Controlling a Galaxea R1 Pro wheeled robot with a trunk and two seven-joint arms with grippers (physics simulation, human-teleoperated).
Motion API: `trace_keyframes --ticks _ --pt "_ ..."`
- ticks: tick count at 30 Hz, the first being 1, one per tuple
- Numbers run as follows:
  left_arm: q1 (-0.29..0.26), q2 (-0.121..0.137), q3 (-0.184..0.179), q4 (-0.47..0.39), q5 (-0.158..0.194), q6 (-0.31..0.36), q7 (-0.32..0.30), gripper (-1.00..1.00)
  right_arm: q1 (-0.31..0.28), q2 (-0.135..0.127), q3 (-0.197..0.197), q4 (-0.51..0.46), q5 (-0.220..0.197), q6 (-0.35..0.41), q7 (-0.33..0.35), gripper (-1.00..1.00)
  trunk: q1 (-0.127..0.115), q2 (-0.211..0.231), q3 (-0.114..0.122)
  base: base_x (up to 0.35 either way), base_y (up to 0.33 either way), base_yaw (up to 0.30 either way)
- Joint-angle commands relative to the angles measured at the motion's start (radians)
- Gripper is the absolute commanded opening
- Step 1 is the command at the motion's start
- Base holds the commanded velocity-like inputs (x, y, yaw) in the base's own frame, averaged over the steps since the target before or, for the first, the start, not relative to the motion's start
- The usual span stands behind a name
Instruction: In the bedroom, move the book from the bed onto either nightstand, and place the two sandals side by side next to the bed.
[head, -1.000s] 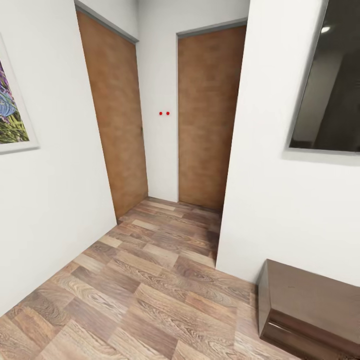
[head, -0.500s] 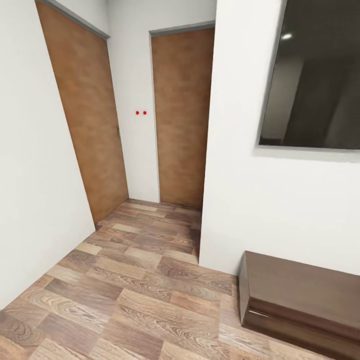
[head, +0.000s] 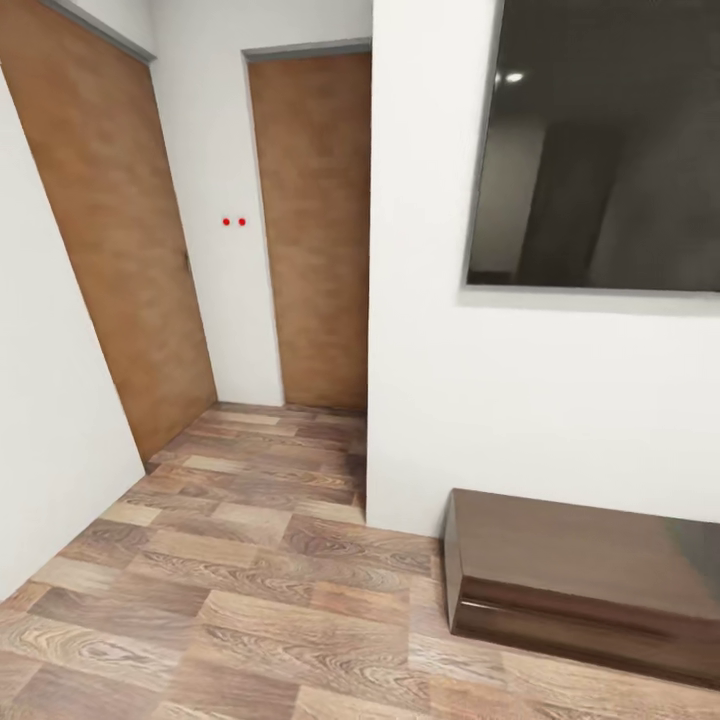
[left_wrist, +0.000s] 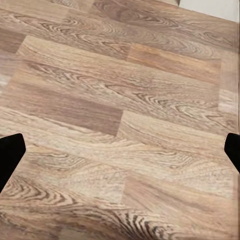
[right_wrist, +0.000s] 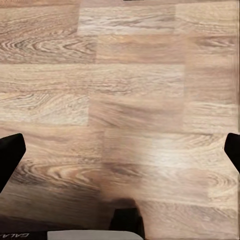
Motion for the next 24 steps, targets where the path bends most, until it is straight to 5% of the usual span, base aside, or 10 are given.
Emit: trace_keyframes --ticks 1,11,16,19,24 --pt "0.000 0.000 0.001 0.000 0.008 -0.002 -0.001 1.00 -0.001 0.000 0.000 0.000 -0.010 0.002 0.005 1.00 0.000 -0.001 -0.002 0.000 0.000 -0.250" --pt "0.000 0.004 0.008 0.057 0.026 -0.002 0.002 1.00 -0.001 0.003 0.003 0.002 -0.008 -0.001 0.002 1.00 0.000 -0.001 -0.011 0.000 0.000 -0.218" --pt "0.000 0.000 0.049 0.085 0.103 0.001 0.008 1.00 -0.001 0.005 0.000 0.094 -0.009 -0.009 0.003 1.00 0.000 -0.001 -0.017 0.000 0.000 -0.180" --pt "0.001 0.004 0.066 0.122 0.133 -0.014 0.006 1.00 -0.001 0.002 0.000 0.161 -0.010 -0.130 0.006 1.00 0.000 -0.001 -0.021 0.000 0.000 -0.065" --pt "0.002 0.008 0.069 0.131 0.133 -0.024 0.007 1.00 -0.001 0.003 0.000 0.176 -0.008 -0.198 0.005 1.00 0.000 -0.001 -0.027 0.000 0.000 -0.064"
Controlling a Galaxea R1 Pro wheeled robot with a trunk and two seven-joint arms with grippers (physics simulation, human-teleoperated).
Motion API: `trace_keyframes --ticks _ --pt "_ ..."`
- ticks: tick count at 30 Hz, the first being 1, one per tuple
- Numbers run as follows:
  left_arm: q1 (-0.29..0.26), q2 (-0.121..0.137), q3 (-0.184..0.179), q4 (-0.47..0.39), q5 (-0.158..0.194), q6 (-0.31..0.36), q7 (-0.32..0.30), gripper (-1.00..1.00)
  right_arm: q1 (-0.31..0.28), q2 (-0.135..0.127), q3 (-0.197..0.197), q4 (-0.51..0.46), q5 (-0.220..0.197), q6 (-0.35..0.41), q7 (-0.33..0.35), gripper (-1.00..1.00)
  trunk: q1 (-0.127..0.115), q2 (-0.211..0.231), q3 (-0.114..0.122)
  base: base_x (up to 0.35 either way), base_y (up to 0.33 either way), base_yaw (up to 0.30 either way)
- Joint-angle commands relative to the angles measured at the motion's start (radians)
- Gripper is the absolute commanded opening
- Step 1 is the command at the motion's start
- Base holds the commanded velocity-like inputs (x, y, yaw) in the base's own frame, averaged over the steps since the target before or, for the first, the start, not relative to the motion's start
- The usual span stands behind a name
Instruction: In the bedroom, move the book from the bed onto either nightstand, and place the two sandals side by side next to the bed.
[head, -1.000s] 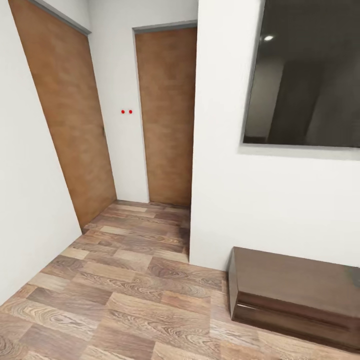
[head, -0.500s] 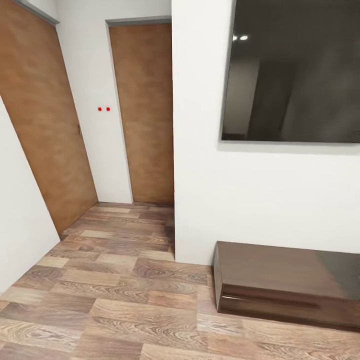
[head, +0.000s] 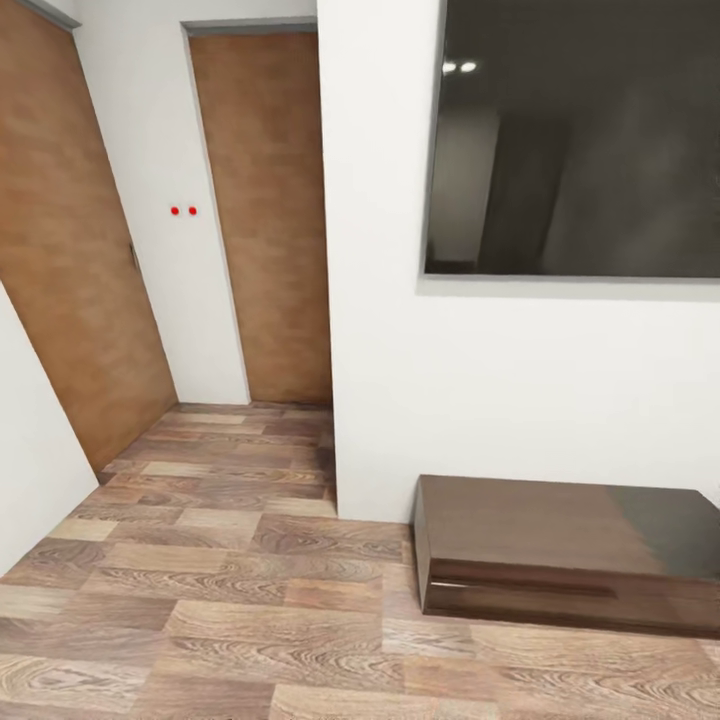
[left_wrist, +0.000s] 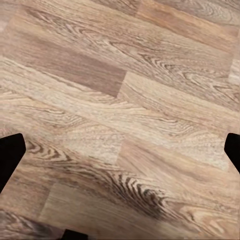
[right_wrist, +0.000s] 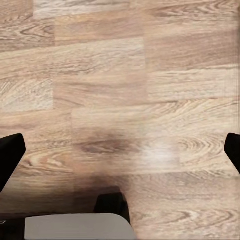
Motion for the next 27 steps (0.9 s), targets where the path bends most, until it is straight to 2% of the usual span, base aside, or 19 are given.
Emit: trace_keyframes --ticks 1,5,10,12,13,17,20,27 --pt "-0.001 -0.001 0.001 -0.002 0.005 -0.003 0.000 1.00 -0.001 0.000 -0.001 0.000 -0.010 -0.007 0.007 1.00 0.000 -0.001 -0.003 0.000 0.000 -0.055" --pt "-0.002 -0.005 -0.001 -0.050 0.004 -0.005 -0.006 1.00 -0.001 0.002 0.000 0.008 -0.007 -0.022 0.005 1.00 0.000 -0.001 -0.008 0.000 0.000 -0.105" --pt "-0.002 -0.030 -0.005 -0.117 0.002 -0.006 -0.011 1.00 -0.001 0.000 -0.001 0.007 -0.010 -0.026 0.006 1.00 0.000 -0.001 -0.015 0.000 0.000 -0.160" --pt "-0.002 -0.035 -0.035 -0.125 -0.015 -0.006 -0.011 1.00 -0.001 -0.001 -0.001 0.007 -0.011 -0.027 0.007 1.00 0.000 -0.001 -0.017 0.000 0.000 -0.192" --pt "-0.002 -0.036 -0.069 -0.124 -0.030 -0.007 -0.011 1.00 -0.001 -0.001 -0.001 0.008 -0.011 -0.027 0.007 1.00 0.000 -0.001 -0.018 0.000 0.000 -0.197" --pt "-0.002 -0.036 -0.142 -0.120 -0.055 -0.008 -0.009 1.00 -0.001 0.002 -0.001 0.007 -0.009 -0.027 0.005 1.00 0.000 -0.001 -0.023 0.000 0.000 -0.199" --pt "-0.002 -0.033 -0.169 -0.106 -0.063 -0.008 -0.007 1.00 -0.001 0.003 -0.001 0.003 -0.007 -0.027 0.002 1.00 0.000 -0.001 -0.027 0.000 0.000 -0.197" --pt "-0.002 -0.029 -0.184 -0.088 -0.069 -0.009 -0.003 1.00 -0.001 -0.001 -0.003 0.000 -0.011 -0.026 -0.001 1.00 0.000 -0.001 -0.035 0.000 0.000 -0.190"
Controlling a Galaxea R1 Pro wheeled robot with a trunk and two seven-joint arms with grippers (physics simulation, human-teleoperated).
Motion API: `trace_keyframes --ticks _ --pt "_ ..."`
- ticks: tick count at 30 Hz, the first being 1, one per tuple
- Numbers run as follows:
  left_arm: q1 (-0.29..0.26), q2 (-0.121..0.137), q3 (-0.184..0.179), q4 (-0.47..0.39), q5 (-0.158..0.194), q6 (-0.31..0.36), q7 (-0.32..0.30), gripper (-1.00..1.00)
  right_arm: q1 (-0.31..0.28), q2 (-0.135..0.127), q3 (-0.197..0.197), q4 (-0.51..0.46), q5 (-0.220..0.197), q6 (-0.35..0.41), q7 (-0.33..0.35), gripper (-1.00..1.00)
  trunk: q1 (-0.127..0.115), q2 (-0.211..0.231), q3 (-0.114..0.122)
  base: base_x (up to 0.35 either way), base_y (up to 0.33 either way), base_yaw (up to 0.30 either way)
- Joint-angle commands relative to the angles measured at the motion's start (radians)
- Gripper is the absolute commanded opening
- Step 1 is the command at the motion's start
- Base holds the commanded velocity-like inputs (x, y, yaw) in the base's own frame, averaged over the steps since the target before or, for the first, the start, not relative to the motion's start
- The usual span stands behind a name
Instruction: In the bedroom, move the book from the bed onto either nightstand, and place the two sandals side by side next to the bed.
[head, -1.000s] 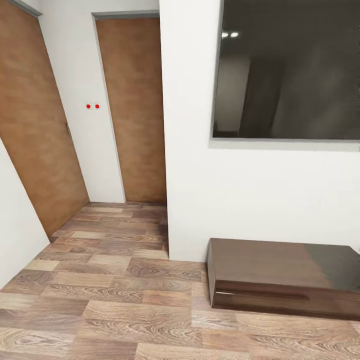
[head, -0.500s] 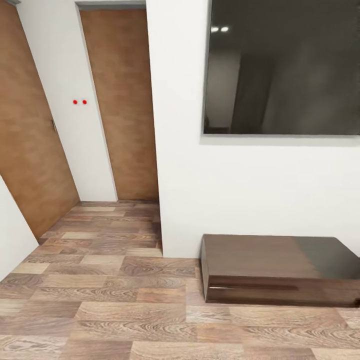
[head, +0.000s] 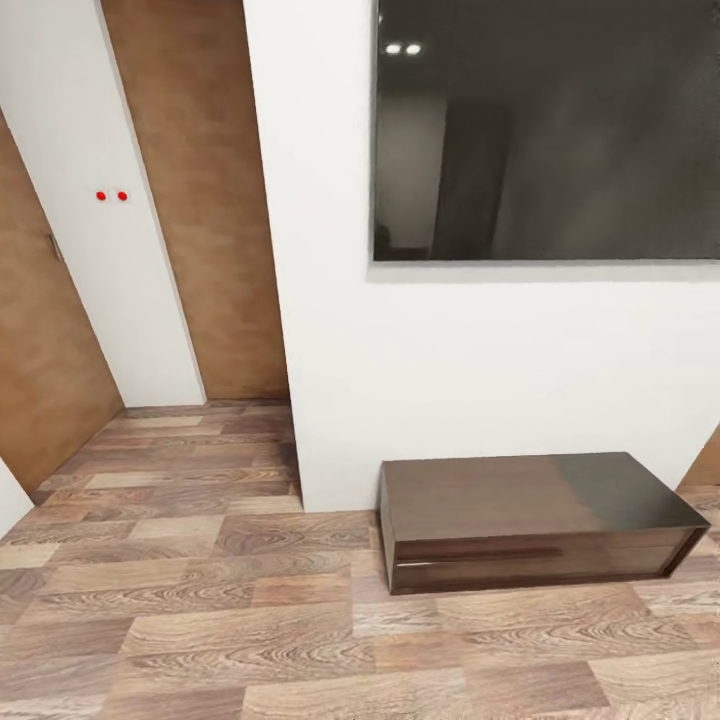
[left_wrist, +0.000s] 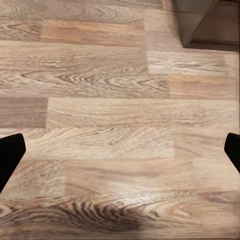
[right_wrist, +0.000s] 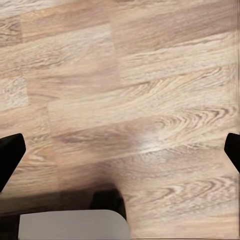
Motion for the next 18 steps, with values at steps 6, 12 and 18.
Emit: trace_keyframes --ticks 6,12,18 --pt "0.000 0.000 -0.005 0.004 0.010 -0.004 0.000 1.00 -0.001 -0.001 -0.002 0.003 -0.010 -0.003 0.006 1.00 0.000 0.000 -0.008 0.000 0.000 -0.170" --pt "0.000 -0.001 -0.005 0.004 0.013 -0.005 0.000 1.00 -0.001 -0.001 -0.002 0.004 -0.010 -0.003 0.006 1.00 0.000 0.000 -0.016 0.000 0.000 -0.156" --pt "0.000 -0.002 -0.007 0.005 0.013 -0.005 -0.001 1.00 -0.001 -0.001 -0.002 0.005 -0.010 -0.003 0.006 1.00 0.000 0.000 -0.024 0.000 0.000 -0.159"
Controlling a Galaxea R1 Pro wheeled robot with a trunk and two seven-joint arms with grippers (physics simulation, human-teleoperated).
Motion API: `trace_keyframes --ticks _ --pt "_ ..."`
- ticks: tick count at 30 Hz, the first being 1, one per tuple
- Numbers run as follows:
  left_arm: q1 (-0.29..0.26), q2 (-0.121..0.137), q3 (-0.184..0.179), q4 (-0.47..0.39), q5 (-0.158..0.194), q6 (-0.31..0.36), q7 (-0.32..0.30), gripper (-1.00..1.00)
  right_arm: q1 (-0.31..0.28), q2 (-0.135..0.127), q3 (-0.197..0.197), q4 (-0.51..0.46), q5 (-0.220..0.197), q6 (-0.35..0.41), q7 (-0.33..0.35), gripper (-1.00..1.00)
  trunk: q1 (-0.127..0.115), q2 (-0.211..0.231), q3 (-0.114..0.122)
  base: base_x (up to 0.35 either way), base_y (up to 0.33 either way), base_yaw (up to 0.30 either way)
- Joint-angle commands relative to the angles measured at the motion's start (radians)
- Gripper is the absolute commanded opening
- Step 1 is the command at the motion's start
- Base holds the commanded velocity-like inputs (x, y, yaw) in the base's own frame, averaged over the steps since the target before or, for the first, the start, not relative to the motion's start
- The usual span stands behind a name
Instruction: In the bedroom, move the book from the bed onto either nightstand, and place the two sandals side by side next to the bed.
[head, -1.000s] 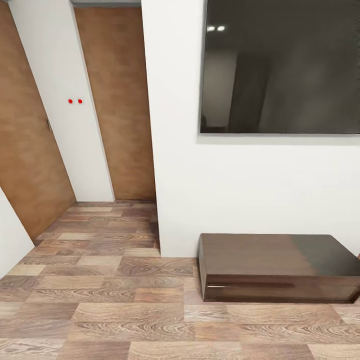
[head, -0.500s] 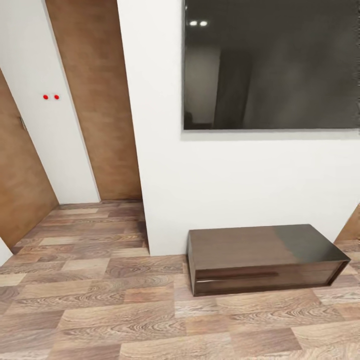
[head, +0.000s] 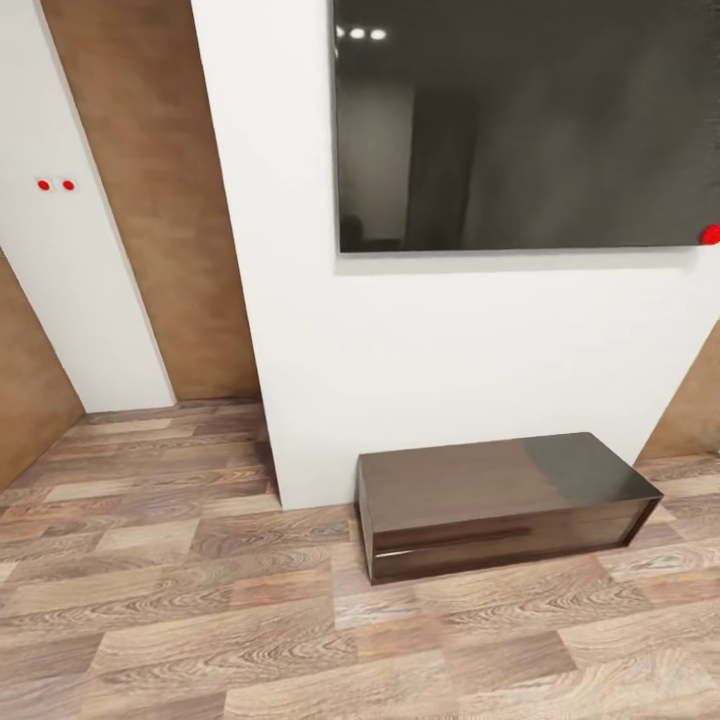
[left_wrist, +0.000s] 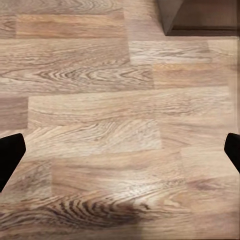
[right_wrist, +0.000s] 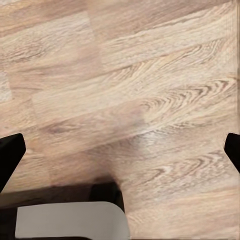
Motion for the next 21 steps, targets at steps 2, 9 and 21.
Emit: trace_keyframes --ticks 2,9,21 --pt "0.000 0.000 -0.004 0.001 0.010 -0.003 -0.001 1.00 -0.001 0.000 -0.001 0.001 -0.010 -0.002 0.008 1.00 0.000 0.000 -0.004 0.000 0.000 -0.172" --pt "0.000 -0.002 -0.006 0.001 0.010 -0.003 0.000 1.00 -0.001 0.004 0.001 -0.001 -0.010 -0.024 0.008 1.00 0.000 0.000 -0.011 0.000 0.000 -0.207" --pt "0.000 -0.003 -0.007 0.001 0.010 -0.003 0.000 1.00 -0.001 0.006 0.002 -0.001 -0.010 -0.028 0.008 1.00 0.000 0.000 -0.020 0.000 0.000 -0.237"
